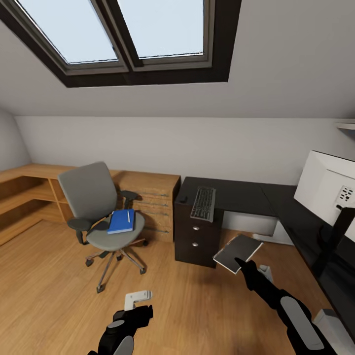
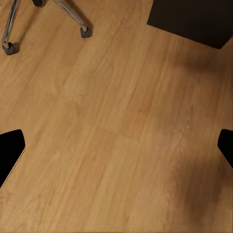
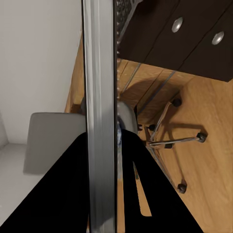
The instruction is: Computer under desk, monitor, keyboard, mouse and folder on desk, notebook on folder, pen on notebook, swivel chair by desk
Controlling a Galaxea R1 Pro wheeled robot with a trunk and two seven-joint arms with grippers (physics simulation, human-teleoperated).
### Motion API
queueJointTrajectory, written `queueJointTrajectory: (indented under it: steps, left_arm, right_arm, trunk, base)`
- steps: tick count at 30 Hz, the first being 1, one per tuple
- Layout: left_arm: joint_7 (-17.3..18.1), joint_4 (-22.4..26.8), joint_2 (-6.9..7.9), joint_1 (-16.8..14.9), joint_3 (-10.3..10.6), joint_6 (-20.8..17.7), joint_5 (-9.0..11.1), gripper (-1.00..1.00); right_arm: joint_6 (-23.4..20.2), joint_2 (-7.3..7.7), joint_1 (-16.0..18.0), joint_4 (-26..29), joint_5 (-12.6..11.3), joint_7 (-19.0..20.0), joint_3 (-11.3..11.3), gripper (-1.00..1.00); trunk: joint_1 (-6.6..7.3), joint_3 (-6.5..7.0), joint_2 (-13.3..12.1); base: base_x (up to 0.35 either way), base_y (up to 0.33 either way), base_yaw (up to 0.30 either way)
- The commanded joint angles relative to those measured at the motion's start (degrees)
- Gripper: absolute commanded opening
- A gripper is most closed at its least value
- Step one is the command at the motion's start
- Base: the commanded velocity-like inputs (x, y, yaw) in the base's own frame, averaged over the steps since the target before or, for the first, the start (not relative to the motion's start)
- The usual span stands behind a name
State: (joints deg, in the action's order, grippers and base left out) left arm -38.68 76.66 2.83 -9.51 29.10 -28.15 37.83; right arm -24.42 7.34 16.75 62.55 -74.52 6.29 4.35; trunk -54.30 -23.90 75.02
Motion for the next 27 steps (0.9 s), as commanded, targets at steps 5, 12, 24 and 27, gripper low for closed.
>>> queueJointTrajectory:
  steps: [5,12,24,27]
  left_arm:
    - [-0.32,0.09,0.07,-0.07,0.27,5.59,0.35,1.0]
    - [-0.26,0.15,0.07,-0.07,0.33,6.93,0.35,1.0]
    - [-0.34,0.16,0.07,-0.07,0.43,7.06,0.37,1.0]
    - [-0.34,0.16,0.07,-0.07,0.43,7.06,0.39,1.0]
  right_arm:
    - [-0.3,0.03,0.04,0.17,-0.27,1.64,1.68,-1.0]
    - [-0.28,-0.04,0.07,0.15,-0.08,7.36,1.89,-1.0]
    - [-0.28,-0.2,0.06,-0.08,-0.04,8.43,7.54,-1.0]
    - [-0.28,-0.18,0.06,-0.12,-0.07,8.4,8.52,-1.0]
  trunk:
    - [-0.03,-0.06,0.04]
    - [-0.03,-0.06,0.04]
    - [-0.03,-0.06,0.04]
    - [-0.03,-0.06,0.04]
  base:
    - [0.307,0.19,0.0]
    - [0.307,0.174,0.0]
    - [0.316,0.054,0.0]
    - [0.322,-0.109,0.0]
